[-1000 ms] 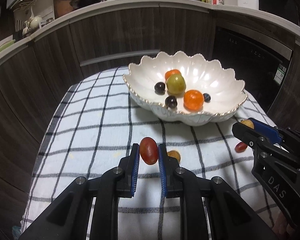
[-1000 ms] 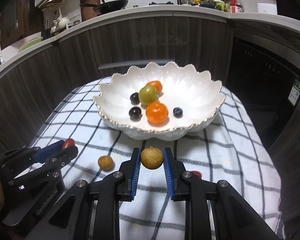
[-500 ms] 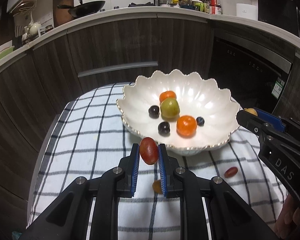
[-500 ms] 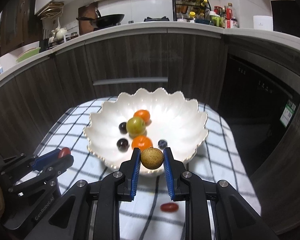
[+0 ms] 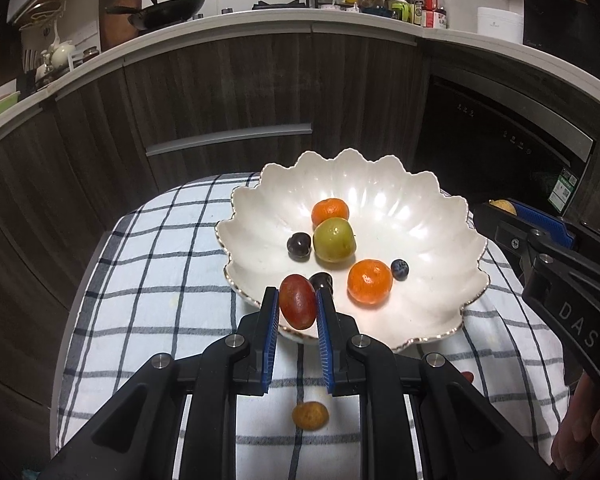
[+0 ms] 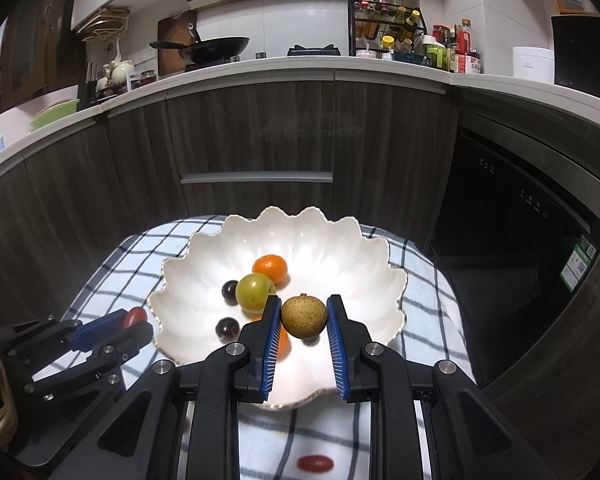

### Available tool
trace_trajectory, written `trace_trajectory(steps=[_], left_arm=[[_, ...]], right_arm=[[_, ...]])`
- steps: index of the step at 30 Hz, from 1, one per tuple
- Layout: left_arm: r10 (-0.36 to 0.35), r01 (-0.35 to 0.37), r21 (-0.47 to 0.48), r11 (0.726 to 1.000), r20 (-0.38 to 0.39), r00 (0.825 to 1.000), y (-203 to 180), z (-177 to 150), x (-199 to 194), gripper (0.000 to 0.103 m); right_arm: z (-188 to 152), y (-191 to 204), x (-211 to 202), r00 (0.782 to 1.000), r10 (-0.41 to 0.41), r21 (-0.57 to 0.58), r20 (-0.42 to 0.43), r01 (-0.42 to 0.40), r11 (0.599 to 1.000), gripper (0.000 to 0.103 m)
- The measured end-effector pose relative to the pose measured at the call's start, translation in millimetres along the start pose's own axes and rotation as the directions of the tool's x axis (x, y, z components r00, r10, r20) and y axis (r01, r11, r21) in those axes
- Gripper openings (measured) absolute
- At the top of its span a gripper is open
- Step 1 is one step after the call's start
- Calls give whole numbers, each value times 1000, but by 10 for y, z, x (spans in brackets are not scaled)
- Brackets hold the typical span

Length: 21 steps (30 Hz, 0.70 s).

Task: Organize fruits
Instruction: 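Lift the grape and tan fruit and carry both over the white bowl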

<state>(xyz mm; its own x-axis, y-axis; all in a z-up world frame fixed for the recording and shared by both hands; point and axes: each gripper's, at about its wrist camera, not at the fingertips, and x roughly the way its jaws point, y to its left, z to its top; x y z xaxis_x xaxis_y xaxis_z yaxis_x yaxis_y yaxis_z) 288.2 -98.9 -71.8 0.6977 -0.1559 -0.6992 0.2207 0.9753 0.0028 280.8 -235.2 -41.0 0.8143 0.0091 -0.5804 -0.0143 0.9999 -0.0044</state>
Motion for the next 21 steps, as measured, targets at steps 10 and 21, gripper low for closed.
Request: trace_trajectory(steps=[10, 21], left_arm=[[-5, 4, -12, 1000, -44, 999, -1, 65, 286, 19], [12, -12, -16, 1000, -51, 999, 73, 190, 511, 19]], right_arm=[[89, -94, 301, 1000, -2, 5, -31, 2, 1000, 24], [148, -89, 553, 999, 12, -4, -49, -13, 1000, 24]])
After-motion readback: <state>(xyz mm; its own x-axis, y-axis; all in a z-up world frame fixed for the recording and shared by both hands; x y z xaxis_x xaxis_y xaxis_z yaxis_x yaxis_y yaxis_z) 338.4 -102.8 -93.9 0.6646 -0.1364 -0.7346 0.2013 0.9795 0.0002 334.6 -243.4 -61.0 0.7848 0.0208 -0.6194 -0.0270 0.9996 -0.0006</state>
